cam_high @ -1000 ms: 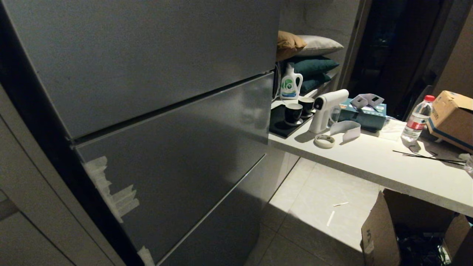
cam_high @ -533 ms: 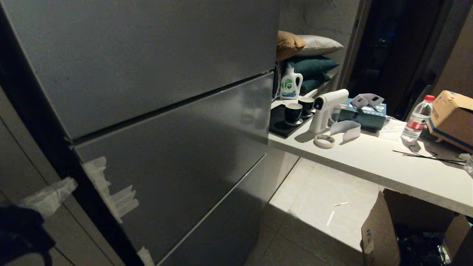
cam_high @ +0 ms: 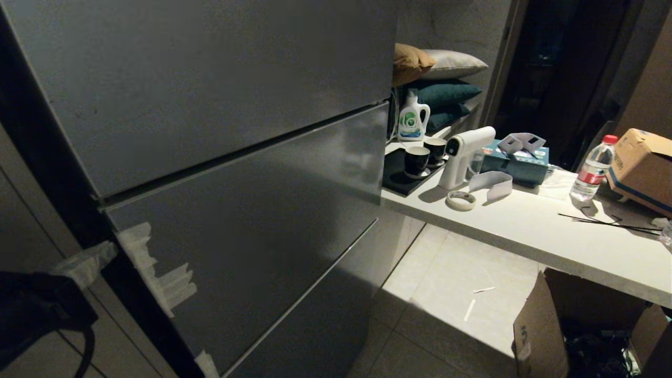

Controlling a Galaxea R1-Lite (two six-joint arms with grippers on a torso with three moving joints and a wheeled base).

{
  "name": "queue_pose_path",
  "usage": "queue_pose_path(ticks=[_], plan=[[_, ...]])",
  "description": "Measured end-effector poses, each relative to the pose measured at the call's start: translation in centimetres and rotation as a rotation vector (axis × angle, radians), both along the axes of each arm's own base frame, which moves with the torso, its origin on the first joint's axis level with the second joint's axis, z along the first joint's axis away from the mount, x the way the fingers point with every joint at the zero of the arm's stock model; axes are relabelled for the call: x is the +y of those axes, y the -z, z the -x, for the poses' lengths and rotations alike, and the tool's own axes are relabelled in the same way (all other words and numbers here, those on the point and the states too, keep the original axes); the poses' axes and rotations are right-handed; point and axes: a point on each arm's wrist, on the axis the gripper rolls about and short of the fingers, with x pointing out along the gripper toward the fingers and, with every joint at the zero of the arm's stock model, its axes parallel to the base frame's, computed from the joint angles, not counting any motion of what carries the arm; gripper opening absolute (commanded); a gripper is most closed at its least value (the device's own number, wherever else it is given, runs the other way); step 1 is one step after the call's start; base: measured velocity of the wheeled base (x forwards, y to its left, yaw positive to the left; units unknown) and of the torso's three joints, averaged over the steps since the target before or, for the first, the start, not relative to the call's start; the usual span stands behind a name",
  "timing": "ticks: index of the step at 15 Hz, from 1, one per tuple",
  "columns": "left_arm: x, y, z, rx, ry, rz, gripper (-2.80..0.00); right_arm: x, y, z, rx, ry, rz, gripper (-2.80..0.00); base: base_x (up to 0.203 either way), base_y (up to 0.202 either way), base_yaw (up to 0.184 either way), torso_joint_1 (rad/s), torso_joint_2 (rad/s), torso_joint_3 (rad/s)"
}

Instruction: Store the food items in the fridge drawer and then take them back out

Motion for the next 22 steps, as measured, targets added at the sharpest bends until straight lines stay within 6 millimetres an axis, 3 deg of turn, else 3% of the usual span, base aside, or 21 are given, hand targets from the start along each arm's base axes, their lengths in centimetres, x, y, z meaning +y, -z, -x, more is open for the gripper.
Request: queue_pose_path(ticks=[22], plan=[[-2.8, 1.5, 1.7, 0.042, 0.249, 0.019, -2.80, 0.0, 0.0, 0.0, 0.000, 0.000, 0.000, -2.80, 0.000, 0.000, 0.000, 0.000, 0.00, 0.000]])
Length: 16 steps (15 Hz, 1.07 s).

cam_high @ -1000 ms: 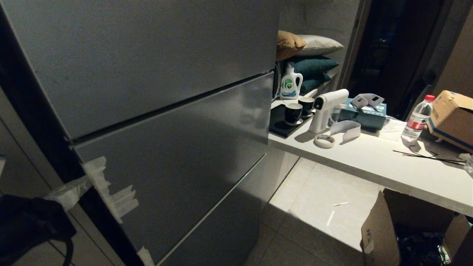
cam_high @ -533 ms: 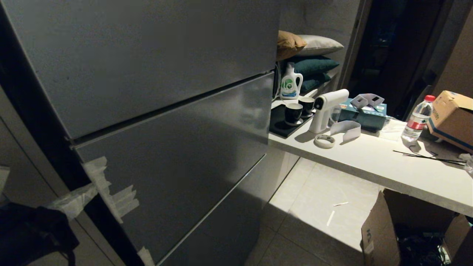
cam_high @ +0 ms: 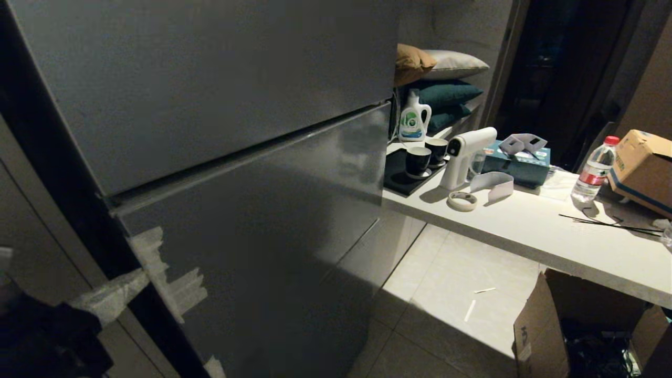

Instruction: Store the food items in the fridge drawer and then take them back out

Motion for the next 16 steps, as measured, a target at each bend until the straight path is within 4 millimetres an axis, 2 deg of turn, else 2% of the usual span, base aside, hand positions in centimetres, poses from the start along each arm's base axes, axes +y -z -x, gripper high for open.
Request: queue_pose_path(ticks=[5, 9, 16], plan=[[-1.0, 0.0, 1.6, -0.021, 0.131, 0.033, -2.80, 0.0, 0.0, 0.0, 0.000, 0.000, 0.001, -2.80, 0.000, 0.000, 0.000, 0.000, 0.00, 0.000], [-1.5, 0.1, 4.4, -0.025, 0.314, 0.127, -2.80, 0.0, 0.0, 0.0, 0.000, 0.000, 0.001, -2.80, 0.000, 0.000, 0.000, 0.000, 0.00, 0.000], [-1.0, -0.7, 4.9, -0.046, 0.219, 0.153, -2.80, 0.0, 0.0, 0.0, 0.000, 0.000, 0.000, -2.80, 0.000, 0.000, 0.000, 0.000, 0.00, 0.000]])
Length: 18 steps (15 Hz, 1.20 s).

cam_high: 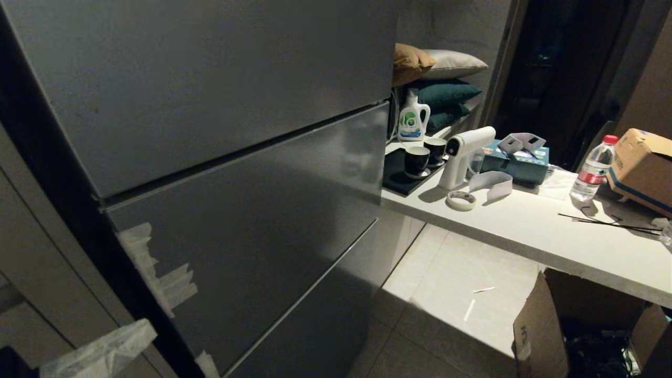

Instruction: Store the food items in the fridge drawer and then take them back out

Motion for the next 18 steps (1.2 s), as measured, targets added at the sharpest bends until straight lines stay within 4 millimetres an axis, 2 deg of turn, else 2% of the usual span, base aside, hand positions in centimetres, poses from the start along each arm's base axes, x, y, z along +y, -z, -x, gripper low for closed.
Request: queue_pose_path(ticks=[6, 14, 18], plan=[[0.7, -1.7, -1.2, -0.046, -0.351, -0.015, -2.80, 0.0, 0.0, 0.0, 0.000, 0.000, 0.000, -2.80, 0.000, 0.000, 0.000, 0.000, 0.00, 0.000], [-0.4, -2.3, -4.3, -0.013, -0.420, -0.032, -2.80, 0.0, 0.0, 0.0, -0.001, 0.001, -0.001, -2.80, 0.000, 0.000, 0.000, 0.000, 0.00, 0.000], [-0.4, -2.2, -4.9, 0.001, -0.440, -0.042, -2.80, 0.0, 0.0, 0.0, 0.000, 0.000, -0.001, -2.80, 0.000, 0.000, 0.000, 0.000, 0.00, 0.000]])
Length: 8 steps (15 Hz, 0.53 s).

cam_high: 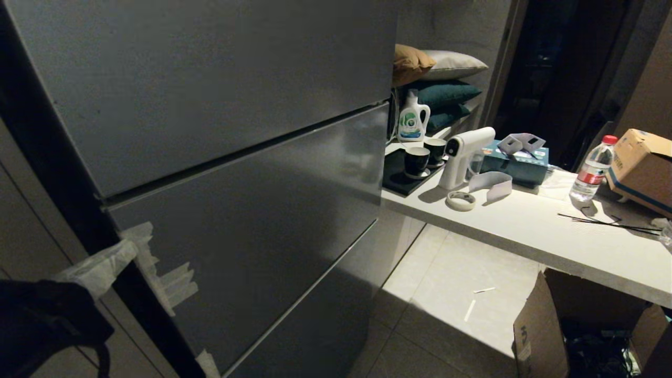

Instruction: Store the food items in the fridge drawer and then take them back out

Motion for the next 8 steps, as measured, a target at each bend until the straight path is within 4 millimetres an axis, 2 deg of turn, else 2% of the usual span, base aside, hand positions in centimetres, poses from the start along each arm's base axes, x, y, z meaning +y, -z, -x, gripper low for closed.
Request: queue_pose_path(ticks=[8], plan=[[1.2, 0.2, 2.2, -0.046, -0.002, 0.020, -2.80, 0.0, 0.0, 0.0, 0.000, 0.000, 0.000, -2.80, 0.000, 0.000, 0.000, 0.000, 0.00, 0.000]])
